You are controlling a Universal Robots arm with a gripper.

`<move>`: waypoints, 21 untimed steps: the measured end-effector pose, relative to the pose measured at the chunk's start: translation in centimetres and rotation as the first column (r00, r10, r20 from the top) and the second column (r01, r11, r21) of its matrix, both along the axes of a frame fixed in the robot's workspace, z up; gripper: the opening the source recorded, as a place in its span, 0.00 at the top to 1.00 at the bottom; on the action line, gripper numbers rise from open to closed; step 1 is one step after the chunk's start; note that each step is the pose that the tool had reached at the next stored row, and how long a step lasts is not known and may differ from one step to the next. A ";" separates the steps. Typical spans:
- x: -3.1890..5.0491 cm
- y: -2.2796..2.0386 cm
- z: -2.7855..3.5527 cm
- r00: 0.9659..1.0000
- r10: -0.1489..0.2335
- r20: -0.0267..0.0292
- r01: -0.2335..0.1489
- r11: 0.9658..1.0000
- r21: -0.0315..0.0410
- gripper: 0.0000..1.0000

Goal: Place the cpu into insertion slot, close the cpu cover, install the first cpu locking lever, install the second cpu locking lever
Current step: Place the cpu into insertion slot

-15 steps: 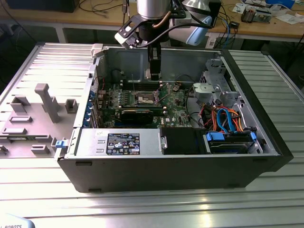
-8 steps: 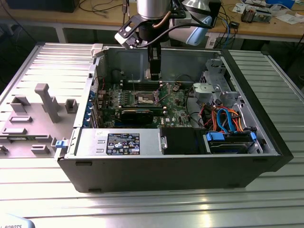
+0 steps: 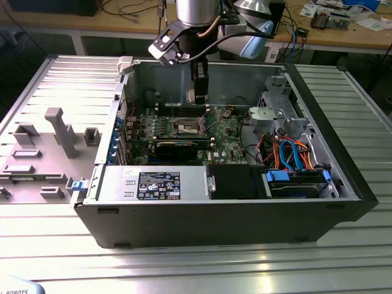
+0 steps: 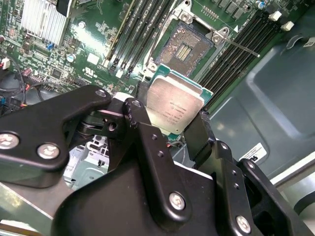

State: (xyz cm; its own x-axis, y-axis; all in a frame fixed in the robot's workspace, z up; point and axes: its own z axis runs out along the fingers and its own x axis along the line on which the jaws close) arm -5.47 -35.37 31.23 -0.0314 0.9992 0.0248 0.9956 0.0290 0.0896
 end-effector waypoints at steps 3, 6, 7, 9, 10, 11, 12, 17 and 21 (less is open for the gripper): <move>-0.02 0.00 -0.54 1.000 0.002 0.000 -0.002 1.000 0.001 0.46; -0.03 0.00 -1.18 1.000 0.003 0.000 -0.003 1.000 0.001 0.46; -0.03 0.00 -1.38 1.000 0.003 0.000 -0.003 1.000 0.001 0.46; -0.03 -0.01 -2.07 1.000 -0.001 0.000 0.001 1.000 0.001 0.46; -0.03 0.00 -2.29 1.000 -0.010 0.000 0.010 1.000 0.001 0.46; -0.04 0.00 -2.45 1.000 -0.015 0.000 0.015 1.000 0.001 0.46; -0.04 0.00 -2.66 1.000 -0.016 0.000 0.016 1.000 0.001 0.46; -0.05 0.00 -3.51 1.000 -0.016 0.000 0.016 1.000 0.001 0.46; -0.05 -0.01 -3.67 1.000 -0.016 0.000 0.016 1.000 0.001 0.46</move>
